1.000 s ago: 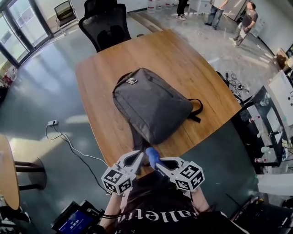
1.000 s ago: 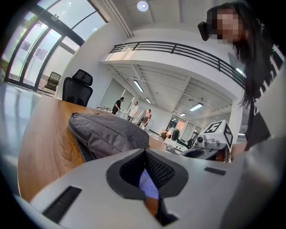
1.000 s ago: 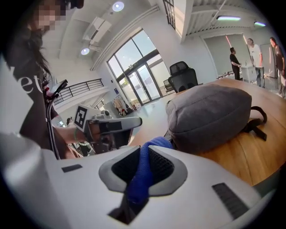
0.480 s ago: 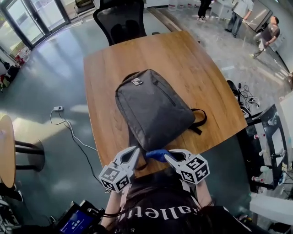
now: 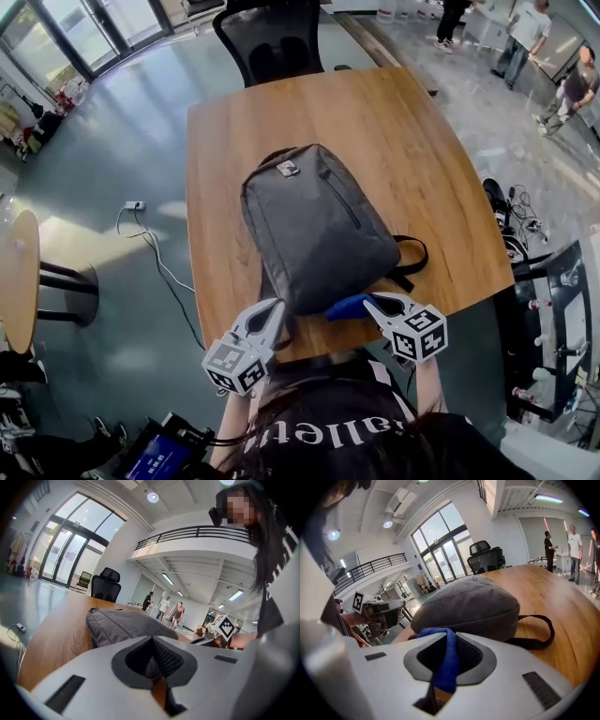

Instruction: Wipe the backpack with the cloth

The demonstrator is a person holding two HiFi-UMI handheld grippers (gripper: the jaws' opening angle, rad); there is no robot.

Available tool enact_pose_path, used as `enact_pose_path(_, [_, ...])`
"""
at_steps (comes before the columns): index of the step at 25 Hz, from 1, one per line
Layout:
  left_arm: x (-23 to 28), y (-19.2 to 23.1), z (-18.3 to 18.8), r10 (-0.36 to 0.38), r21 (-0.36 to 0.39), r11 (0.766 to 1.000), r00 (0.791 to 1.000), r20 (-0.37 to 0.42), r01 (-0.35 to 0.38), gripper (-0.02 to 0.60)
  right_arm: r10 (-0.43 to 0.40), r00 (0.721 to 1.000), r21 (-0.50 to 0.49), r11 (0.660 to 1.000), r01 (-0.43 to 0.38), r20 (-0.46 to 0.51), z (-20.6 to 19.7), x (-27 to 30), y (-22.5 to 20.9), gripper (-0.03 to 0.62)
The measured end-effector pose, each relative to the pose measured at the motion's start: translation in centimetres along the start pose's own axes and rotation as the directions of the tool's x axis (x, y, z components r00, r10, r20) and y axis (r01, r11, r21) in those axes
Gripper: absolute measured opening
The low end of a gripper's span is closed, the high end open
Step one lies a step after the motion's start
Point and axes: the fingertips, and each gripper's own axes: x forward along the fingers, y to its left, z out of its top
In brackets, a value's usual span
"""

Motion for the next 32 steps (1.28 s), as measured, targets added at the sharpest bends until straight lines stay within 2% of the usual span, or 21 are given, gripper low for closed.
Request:
enact_pose_path(9, [-0.3,-0.6,-0.2,0.056,0.002,0.998,0.998,0.001,-0.056,0.002,-0.111,0.993,0.054,0.993,0.108,0.042,0.9,-2.8,-7.3,0.063])
enact_pose_path(17, [0.5,-2.3,-0.8,0.032,0.012,0.999,0.999,-0.025,-0.032,0.002,-0.221,0.973,0.101,0.972,0.214,0.066,0.8,-6.0,-12.2,0.063])
enact_pose_path(23, [1.2,-3.3,-1.4,0.012,0.015,1.000,0.999,-0.043,-0.011,0.002,-0.248,0.967,0.082,0.966,0.244,0.048,0.4,-7.1,-13.9,0.063])
enact_pose_path(28, [1.4,-3.3,-1.6,0.018,0.012,1.000,0.999,-0.046,-0.018,0.002,-0.291,0.956,0.078,0.954,0.288,0.031,-0.2,-8.4,-16.2,0.063])
enact_pose_path(32, [1.6,-3.2,-1.8,0.023,0.008,1.000,0.998,-0.051,-0.022,0.002,-0.293,0.956,0.060,0.955,0.292,0.014,-0.1,-8.5,-17.3,0.062])
